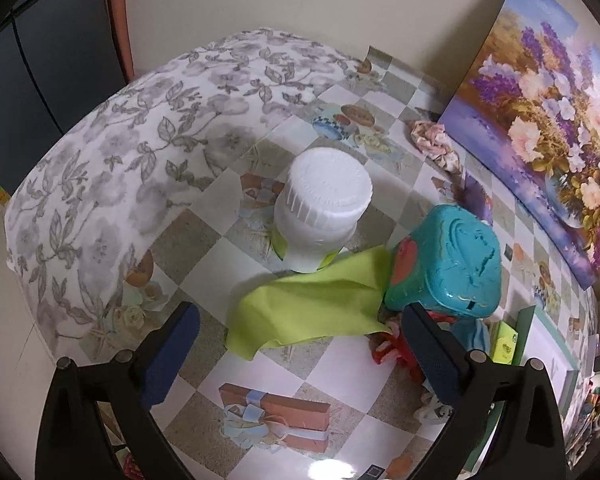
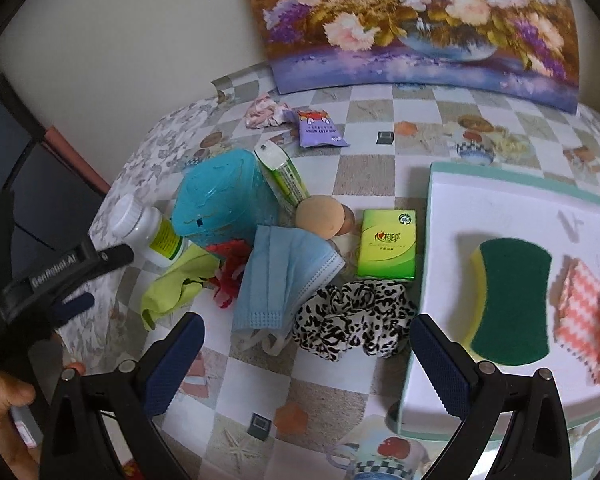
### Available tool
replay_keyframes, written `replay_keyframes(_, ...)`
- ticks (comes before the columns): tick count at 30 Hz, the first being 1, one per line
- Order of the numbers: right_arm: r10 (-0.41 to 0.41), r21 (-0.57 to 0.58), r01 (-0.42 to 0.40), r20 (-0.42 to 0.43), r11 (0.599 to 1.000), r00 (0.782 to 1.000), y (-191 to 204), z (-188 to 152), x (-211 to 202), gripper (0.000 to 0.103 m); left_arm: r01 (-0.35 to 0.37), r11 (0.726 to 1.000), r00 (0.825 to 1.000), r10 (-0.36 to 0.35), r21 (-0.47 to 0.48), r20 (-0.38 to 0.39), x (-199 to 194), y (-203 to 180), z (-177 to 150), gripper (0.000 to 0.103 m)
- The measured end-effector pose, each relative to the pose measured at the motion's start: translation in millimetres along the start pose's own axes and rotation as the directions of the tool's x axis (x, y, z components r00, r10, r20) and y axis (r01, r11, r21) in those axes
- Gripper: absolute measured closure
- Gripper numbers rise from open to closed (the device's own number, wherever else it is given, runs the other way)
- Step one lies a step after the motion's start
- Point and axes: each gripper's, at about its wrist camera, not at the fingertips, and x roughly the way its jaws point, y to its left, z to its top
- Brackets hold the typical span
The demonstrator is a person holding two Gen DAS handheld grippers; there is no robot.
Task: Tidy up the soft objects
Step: 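Withdraw both grippers from the tray toward the remaining soft items, then grasp the blue face mask with the right gripper while the left gripper grasps the lime-green cloth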
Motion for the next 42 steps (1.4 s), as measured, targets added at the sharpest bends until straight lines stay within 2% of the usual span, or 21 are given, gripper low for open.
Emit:
replay_keyframes(9, -0.018, -0.025, 0.017, -0.032, 1.000, 0.999, 14, 11, 23, 0.000, 0.021, 1.000, 0.998, -0.022, -0.015, -0.063, 27, -3, 10, 0.002)
replay_keyframes(13, -0.015, -0.026, 0.014, -0.058, 1.000, 0.998, 18, 13, 36, 0.008, -0.009, 1.000, 0.997, 0.010, 0.014, -0.075, 40, -8, 13, 0.002)
replay_keyframes(17, -0.025, -0.035, 0.022, -0.074, 0.999, 0.997, 19, 15, 49, 0.010, -0.016, 1.000, 0.995, 0.017, 0.007, -0.103, 57, -7, 14, 0.003)
replay_keyframes(19, -0.024, -0.035, 0.021, -0.084, 0.999, 0.996, 19, 16, 54, 0.020, -0.026, 1.000, 0.992, 0.027, 0.014, -0.124, 64, -6, 13, 0.003)
replay_keyframes(23, -0.025, -0.047, 0.020, -0.098, 0.999, 0.995, 21, 17, 65, 0.034, -0.053, 0.998, 0.988, 0.057, 0.028, -0.143, 75, -6, 12, 0.003)
replay_keyframes(25, -0.031, -0.061, 0.025, -0.106, 0.998, 0.994, 23, 16, 69, 0.046, -0.060, 0.998, 0.985, 0.064, 0.031, -0.163, 82, -6, 10, 0.003)
replay_keyframes(32, -0.050, -0.088, 0.039, -0.125, 0.995, 0.991, 24, 11, 77, 0.062, -0.088, 0.994, 0.976, 0.099, 0.062, -0.194, 96, -10, 2, 0.004)
replay_keyframes(34, -0.049, -0.085, 0.039, -0.125, 0.996, 0.991, 23, 10, 78, 0.066, -0.096, 0.993, 0.976, 0.108, 0.069, -0.189, 96, -11, 0, 0.006)
replay_keyframes(37, -0.041, -0.075, 0.032, -0.119, 0.997, 0.992, 21, 11, 76, 0.072, -0.094, 0.991, 0.978, 0.110, 0.096, -0.175, 93, -18, -1, 0.018)
replay_keyframes(42, -0.008, -0.063, 0.002, -0.095, 0.998, 0.995, 20, 14, 68, 0.084, -0.067, 0.988, 0.984, 0.088, 0.142, -0.153, 88, -32, -4, 0.049)
